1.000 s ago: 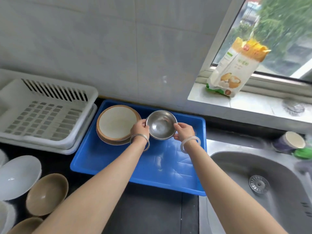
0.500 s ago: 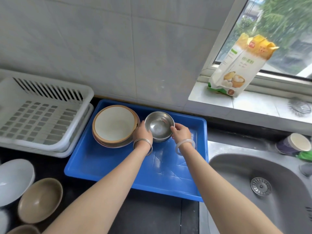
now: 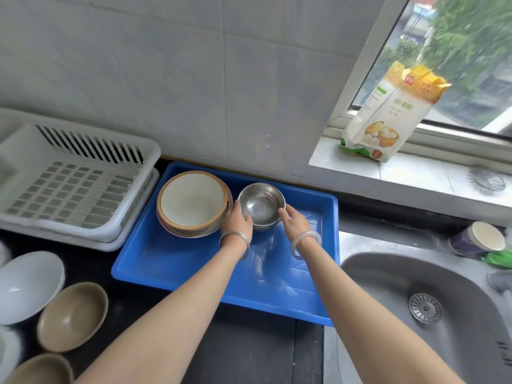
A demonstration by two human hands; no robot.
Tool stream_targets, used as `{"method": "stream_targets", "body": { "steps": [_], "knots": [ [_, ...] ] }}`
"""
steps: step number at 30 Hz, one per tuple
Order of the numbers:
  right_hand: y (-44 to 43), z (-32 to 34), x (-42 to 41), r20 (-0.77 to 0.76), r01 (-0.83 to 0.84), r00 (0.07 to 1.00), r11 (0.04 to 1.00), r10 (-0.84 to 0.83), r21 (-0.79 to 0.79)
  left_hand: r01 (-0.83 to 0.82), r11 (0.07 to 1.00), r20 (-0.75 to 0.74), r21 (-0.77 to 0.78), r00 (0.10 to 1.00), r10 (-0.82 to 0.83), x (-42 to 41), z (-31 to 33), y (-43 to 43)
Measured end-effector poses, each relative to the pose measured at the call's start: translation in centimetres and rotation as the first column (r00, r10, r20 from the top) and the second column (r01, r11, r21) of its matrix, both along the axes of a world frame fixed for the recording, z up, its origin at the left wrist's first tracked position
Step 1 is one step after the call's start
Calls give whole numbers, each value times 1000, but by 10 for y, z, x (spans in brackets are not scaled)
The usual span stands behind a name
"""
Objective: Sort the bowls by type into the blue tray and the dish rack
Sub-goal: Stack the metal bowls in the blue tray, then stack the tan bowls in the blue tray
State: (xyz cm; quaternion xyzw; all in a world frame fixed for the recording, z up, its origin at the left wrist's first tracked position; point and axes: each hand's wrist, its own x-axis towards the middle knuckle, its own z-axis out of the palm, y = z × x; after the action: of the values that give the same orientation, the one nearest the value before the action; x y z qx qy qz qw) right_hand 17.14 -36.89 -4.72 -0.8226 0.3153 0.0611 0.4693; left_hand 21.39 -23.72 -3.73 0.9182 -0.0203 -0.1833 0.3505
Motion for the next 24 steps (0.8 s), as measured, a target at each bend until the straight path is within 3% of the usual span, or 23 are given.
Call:
{"method": "stream_targets", "body": {
  "steps": [7, 11, 15, 19, 24],
  "knots": [
    [16, 25, -36, 53, 14, 999, 999, -11, -50, -48, 985, -57, -168, 998, 39, -29, 12, 28],
    [49, 32, -64, 110, -57, 992, 995, 66, -84, -140, 962, -77, -233, 989, 125, -66, 19, 71],
    [105, 25, -87, 122, -118, 986, 993, 117, -2, -297, 909, -83, -294, 955, 285, -111, 22, 134],
    [170, 10, -99, 77, -268, 962, 960, 262, 82, -527, 786, -74, -324, 842, 534, -151, 16, 200],
    [247, -6, -99, -12, -437, 895, 883, 446, 172, -751, 582, -30, -311, 620, 784, -191, -2, 266]
  ]
}}
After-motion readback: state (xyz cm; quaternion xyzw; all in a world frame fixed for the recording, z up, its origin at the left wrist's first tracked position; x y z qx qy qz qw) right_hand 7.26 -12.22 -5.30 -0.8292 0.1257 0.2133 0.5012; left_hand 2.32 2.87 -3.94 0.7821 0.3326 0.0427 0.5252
